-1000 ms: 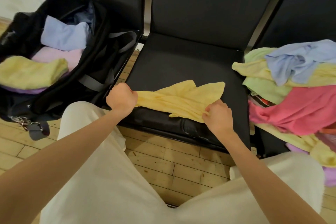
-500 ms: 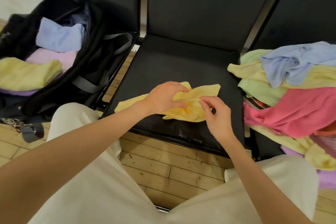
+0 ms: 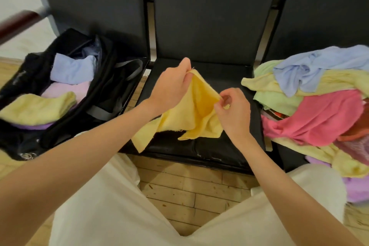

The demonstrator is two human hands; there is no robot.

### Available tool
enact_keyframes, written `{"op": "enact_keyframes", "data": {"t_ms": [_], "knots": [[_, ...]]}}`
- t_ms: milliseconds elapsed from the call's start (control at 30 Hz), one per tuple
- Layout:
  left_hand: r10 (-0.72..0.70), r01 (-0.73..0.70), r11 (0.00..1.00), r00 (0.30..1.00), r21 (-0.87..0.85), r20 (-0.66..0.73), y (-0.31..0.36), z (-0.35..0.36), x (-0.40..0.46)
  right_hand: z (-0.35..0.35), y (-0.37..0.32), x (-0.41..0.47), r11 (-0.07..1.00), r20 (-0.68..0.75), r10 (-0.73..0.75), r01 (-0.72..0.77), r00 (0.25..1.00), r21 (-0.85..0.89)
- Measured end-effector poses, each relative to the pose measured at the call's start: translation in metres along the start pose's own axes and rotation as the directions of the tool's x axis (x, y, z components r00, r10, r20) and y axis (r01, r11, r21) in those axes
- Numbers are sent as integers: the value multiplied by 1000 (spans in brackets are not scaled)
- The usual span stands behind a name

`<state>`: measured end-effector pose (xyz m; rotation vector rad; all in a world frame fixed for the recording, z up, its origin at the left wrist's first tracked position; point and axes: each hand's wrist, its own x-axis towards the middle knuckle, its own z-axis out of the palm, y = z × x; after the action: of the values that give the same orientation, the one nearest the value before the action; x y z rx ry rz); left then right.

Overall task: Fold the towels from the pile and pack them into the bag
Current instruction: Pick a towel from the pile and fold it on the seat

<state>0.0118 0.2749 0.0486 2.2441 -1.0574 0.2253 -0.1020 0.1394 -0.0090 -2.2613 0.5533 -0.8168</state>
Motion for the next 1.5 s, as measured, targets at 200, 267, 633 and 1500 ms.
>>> {"op": "enact_keyframes", "data": {"t_ms": [200, 267, 633, 1500], "knots": [[-135, 111, 978, 983, -176, -127, 18, -30, 24, -3, -18, 11, 998, 58, 45, -48, 997, 50], [-177, 132, 960, 969, -246, -174, 25, -38, 28, -3, -21, 17, 995, 80, 70, -75, 994, 60], [-482, 355, 860, 800, -367, -358, -11, -66, 18, 1, 38, -6, 970, 341, 226, -244, 912, 10], [-808, 706, 566, 578, -426, -115, -117, -44, -51, 85, 27, -56, 912, 631, -171, 364, 757, -189]]}}
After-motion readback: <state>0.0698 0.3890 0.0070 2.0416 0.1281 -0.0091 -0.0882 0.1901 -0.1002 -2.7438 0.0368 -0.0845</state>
